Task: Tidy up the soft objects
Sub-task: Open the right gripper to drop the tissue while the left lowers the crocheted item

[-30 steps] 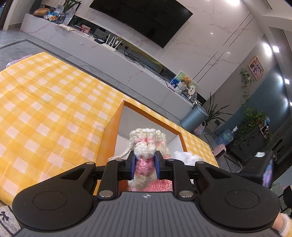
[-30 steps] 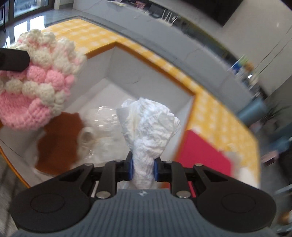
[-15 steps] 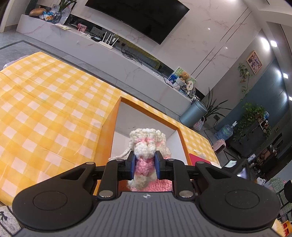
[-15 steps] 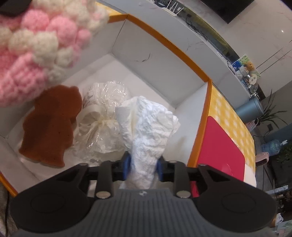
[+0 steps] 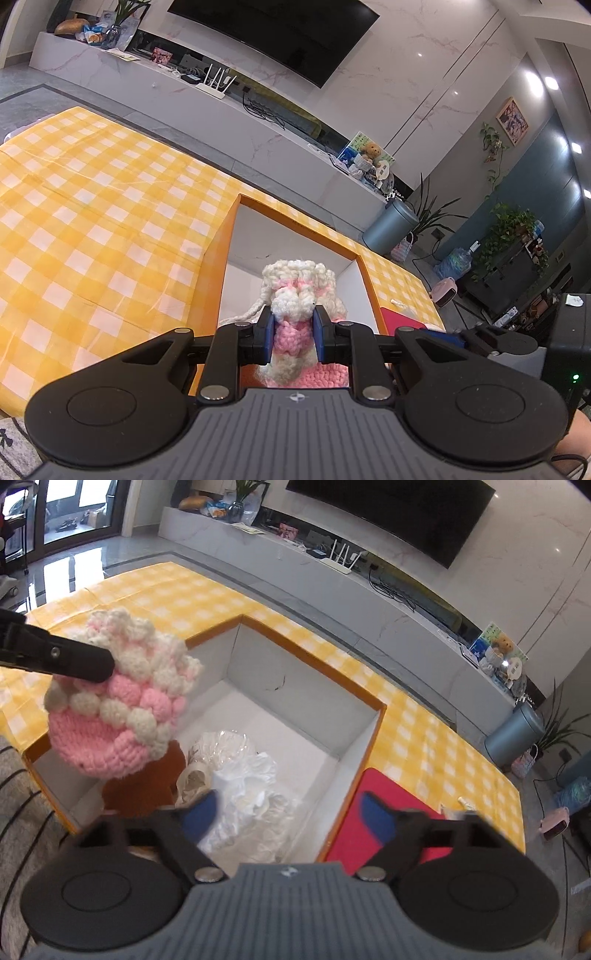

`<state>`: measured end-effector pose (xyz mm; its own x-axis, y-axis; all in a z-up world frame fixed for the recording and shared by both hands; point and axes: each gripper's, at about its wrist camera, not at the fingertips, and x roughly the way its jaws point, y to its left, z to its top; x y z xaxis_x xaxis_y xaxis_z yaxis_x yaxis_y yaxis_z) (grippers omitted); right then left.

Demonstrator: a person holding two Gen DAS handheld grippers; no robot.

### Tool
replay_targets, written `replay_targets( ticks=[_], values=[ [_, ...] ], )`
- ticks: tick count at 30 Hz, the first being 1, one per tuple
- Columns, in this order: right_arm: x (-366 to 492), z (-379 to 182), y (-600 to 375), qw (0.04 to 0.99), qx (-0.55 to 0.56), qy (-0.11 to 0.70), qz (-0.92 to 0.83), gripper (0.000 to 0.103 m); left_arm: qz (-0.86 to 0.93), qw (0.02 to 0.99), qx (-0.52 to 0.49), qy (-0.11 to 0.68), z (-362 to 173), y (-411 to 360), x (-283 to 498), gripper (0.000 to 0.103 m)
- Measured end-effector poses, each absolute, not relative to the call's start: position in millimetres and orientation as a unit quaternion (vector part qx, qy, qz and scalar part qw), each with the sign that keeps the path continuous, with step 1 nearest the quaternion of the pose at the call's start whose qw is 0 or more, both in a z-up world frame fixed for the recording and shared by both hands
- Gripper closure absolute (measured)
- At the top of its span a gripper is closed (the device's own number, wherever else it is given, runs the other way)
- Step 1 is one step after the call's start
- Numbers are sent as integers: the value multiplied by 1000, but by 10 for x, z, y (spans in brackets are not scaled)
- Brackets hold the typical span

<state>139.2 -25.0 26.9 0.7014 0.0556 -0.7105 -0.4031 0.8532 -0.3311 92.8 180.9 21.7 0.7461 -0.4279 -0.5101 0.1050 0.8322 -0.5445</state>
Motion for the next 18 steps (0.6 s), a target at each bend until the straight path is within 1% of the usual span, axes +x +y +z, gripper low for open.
replay_targets(
  ticks=[1, 2, 3, 4, 7, 9, 11, 13, 15, 16, 18],
  values=[
    [1407, 261, -270, 891, -232, 368, 131, 49, -147, 901, -249, 324, 217, 1807, 930, 79],
    [1425, 244, -284, 891, -223, 372, 137, 57, -147, 901, -249, 324, 216, 1804, 930, 79],
    [1454, 206, -291, 891, -212, 376, 142, 73, -146, 901, -248, 325, 214, 1800, 936, 79],
    [1491, 163, -285, 891, -202, 380, 146, 83, -145, 901, -248, 325, 212, 1798, 941, 80],
    [1611, 22, -236, 889, -174, 390, 167, 88, -148, 900, -247, 327, 207, 1797, 949, 79],
    [1683, -81, -178, 878, -165, 405, 194, 88, -160, 895, -254, 328, 187, 1817, 955, 79],
    [1795, -219, -115, 860, -164, 437, 206, 90, -162, 894, -258, 330, 172, 1828, 965, 79],
    [1892, -363, -52, 845, -193, 460, 194, 92, -157, 896, -253, 331, 164, 1824, 971, 79],
    [1992, -488, -30, 832, -228, 476, 171, 92, -158, 895, -251, 334, 152, 1812, 973, 79],
    [2040, -540, -32, 826, -241, 483, 162, 99, -160, 894, -251, 335, 146, 1808, 977, 79],
    [2088, -601, -4, 815, -263, 488, 168, 100, -163, 893, -250, 336, 143, 1791, 982, 79]
  ],
)
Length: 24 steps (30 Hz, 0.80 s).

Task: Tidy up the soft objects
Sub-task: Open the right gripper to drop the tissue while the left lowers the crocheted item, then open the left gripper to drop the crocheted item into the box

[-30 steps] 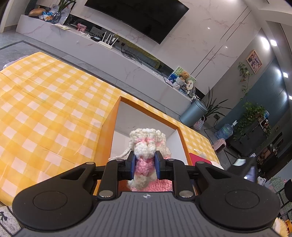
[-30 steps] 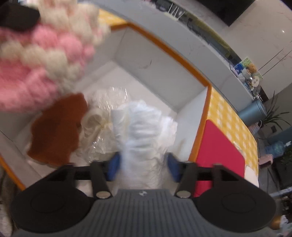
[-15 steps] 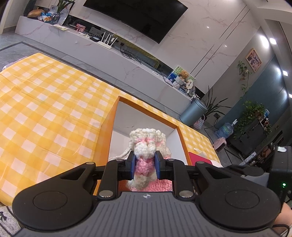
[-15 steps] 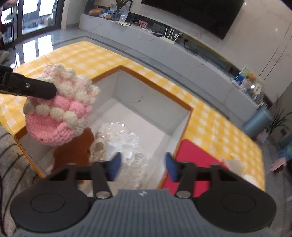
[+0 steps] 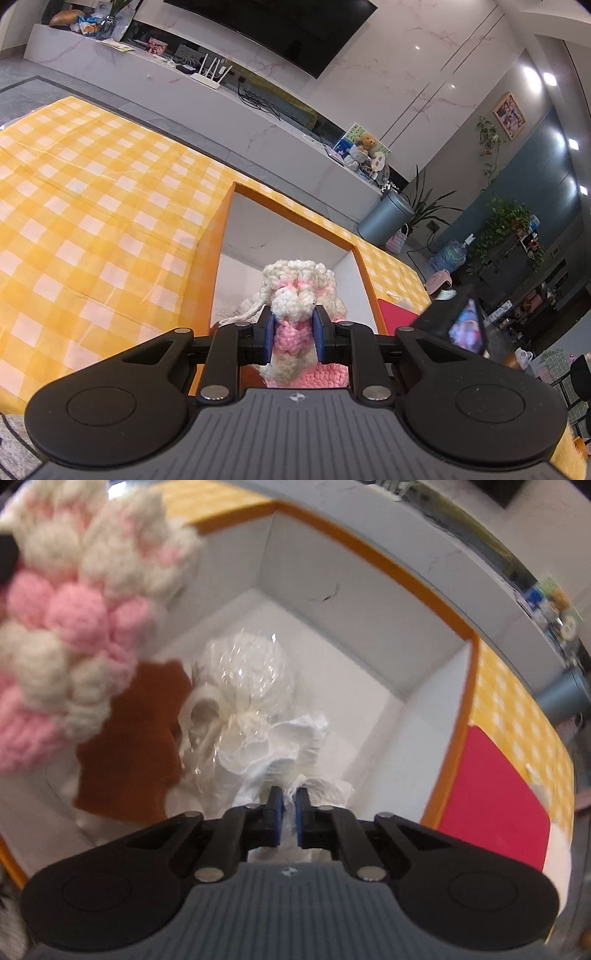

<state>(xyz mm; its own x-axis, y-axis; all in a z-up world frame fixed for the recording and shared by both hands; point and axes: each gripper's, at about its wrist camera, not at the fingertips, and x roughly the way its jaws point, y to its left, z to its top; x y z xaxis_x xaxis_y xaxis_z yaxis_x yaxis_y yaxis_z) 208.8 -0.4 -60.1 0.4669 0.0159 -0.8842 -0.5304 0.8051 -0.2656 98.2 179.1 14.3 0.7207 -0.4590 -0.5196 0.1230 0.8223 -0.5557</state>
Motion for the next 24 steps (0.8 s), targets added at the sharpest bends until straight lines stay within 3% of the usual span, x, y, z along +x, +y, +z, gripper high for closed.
replay_targets(
  ticks=[6, 8, 10, 14, 16, 24],
  values=[
    [2095, -623, 93, 817, -290, 475, 149, 96, -161, 894, -245, 340, 152, 1770, 974, 79],
    [2011, -498, 35, 838, -270, 451, 148, 91, -159, 894, -246, 339, 155, 1779, 971, 79],
    [1868, -353, -30, 851, -277, 421, 146, 74, -160, 893, -246, 340, 150, 1786, 968, 79],
    [1641, -68, -167, 873, -262, 383, 150, 71, -167, 894, -231, 347, 151, 1725, 976, 79],
    [1563, 71, -245, 885, -251, 363, 146, 64, -168, 893, -221, 353, 137, 1647, 996, 79],
    [1527, 267, -436, 917, -191, 321, 139, 61, -140, 903, -195, 355, 218, 1500, 1130, 79]
  ],
)
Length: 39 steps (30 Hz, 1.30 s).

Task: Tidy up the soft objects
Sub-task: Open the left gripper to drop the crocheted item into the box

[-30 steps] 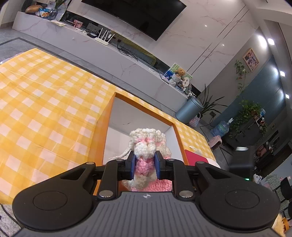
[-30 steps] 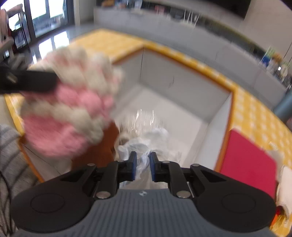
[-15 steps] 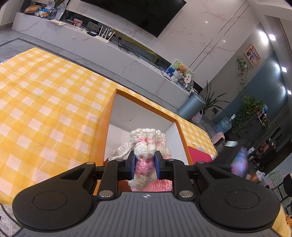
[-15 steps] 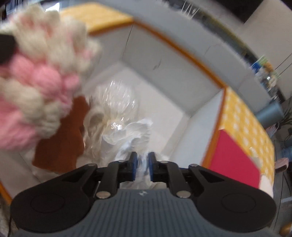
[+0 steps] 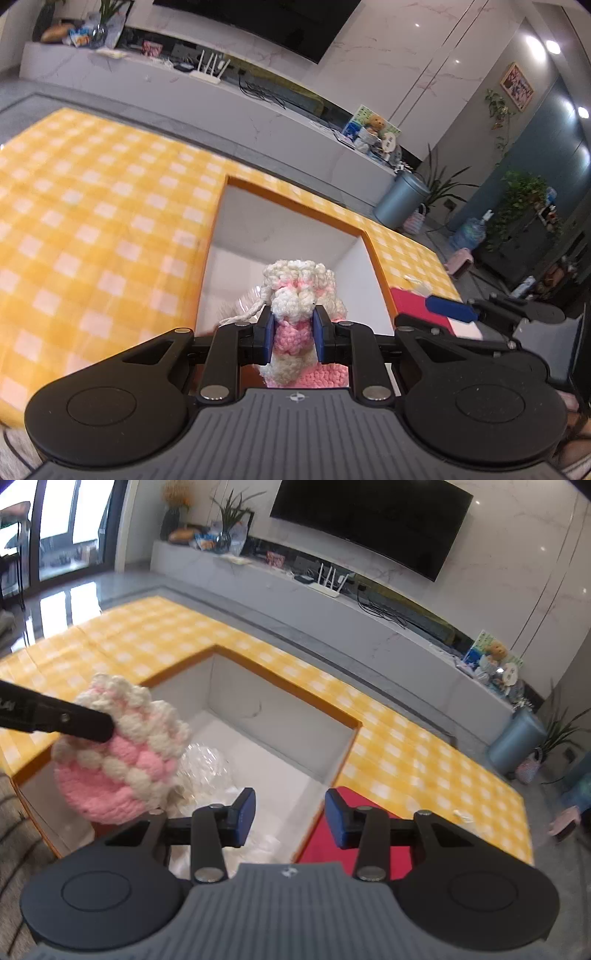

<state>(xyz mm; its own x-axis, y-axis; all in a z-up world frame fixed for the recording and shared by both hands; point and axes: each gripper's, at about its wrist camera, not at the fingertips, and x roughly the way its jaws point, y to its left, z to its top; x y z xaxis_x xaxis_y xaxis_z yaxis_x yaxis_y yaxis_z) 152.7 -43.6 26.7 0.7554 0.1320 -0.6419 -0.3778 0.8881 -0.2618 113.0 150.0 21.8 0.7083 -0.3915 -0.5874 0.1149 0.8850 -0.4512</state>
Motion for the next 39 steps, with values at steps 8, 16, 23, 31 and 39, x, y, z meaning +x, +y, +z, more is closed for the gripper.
replay_targets(
  ticks=[8, 16, 23, 31, 39],
  values=[
    [1617, 192, -564, 924, -151, 310, 162, 62, -102, 907, -151, 379, 284, 1273, 1534, 79],
    [1680, 218, -842, 938, -95, 297, 155, 62, -107, 893, -120, 420, 153, 1067, 1921, 79],
    [1740, 91, -908, 935, -77, 309, 155, 62, -40, 901, -26, 431, -64, 859, 1994, 79],
    [1752, 27, -888, 933, -76, 315, 156, 62, 61, 905, 94, 410, -129, 622, 1938, 60],
    [1724, 45, -911, 936, -79, 310, 148, 61, 52, 954, 74, 286, 258, 493, 1520, 8]
  ],
)
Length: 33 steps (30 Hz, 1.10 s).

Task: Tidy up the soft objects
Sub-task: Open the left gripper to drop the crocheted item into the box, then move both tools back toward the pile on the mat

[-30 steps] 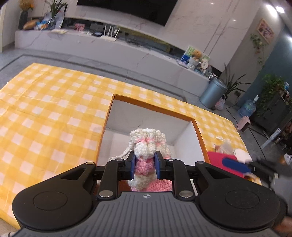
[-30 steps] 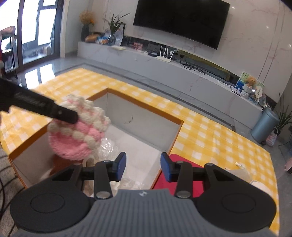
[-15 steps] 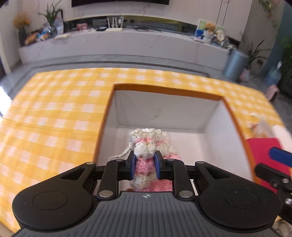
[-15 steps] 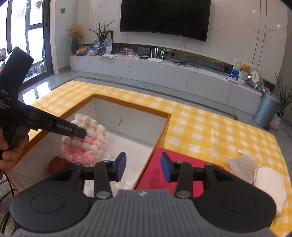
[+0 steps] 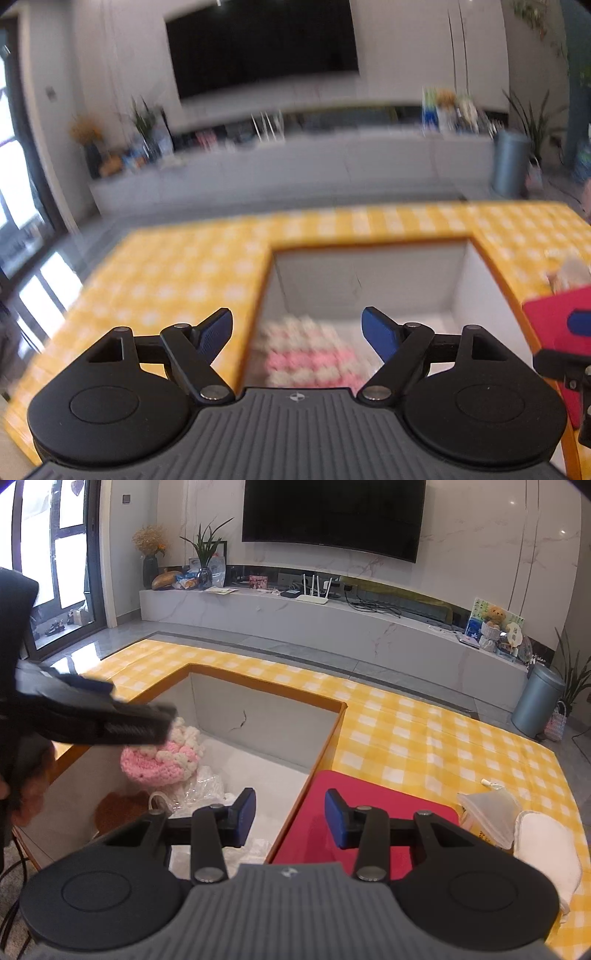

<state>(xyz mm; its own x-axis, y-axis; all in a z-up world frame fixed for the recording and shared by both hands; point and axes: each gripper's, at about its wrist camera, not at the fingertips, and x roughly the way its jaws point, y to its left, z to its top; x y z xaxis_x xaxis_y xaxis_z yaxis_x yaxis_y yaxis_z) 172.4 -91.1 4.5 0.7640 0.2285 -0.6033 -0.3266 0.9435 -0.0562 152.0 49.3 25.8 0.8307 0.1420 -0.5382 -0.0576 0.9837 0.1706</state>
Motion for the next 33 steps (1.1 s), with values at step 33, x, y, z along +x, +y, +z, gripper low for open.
replay_targets(
  ticks=[33],
  values=[
    [1325, 390, -1405, 957, -55, 267, 102, 50, -35, 970, -4, 241, 653, 411, 1132, 0]
  ],
)
